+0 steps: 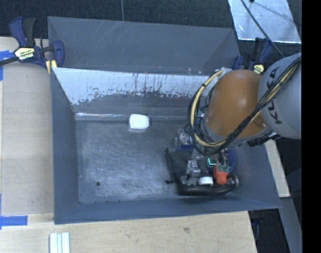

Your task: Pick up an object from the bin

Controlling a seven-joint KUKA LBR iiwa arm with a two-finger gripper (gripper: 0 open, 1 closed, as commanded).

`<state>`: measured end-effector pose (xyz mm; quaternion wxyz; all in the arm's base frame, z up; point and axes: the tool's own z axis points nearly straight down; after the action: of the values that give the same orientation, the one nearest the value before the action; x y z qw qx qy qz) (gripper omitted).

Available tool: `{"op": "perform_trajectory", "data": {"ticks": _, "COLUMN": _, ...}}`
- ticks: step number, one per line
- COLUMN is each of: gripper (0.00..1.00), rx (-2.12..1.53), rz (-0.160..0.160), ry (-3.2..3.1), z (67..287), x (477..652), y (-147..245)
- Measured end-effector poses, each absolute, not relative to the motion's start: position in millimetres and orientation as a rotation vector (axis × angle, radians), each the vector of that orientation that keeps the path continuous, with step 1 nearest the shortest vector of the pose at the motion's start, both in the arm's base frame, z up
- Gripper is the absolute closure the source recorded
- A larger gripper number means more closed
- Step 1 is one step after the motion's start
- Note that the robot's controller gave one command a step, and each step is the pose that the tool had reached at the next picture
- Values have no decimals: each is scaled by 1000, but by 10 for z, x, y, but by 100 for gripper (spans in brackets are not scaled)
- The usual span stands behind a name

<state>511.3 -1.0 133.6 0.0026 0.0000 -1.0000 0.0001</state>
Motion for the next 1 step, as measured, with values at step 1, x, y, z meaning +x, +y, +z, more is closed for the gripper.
{"op": "perform_trajectory", "data": {"ticks": 1, "gripper": 100, "rx": 0, "rz": 0, "ry": -3145, "z": 1377, "x": 5133, "y": -11}}
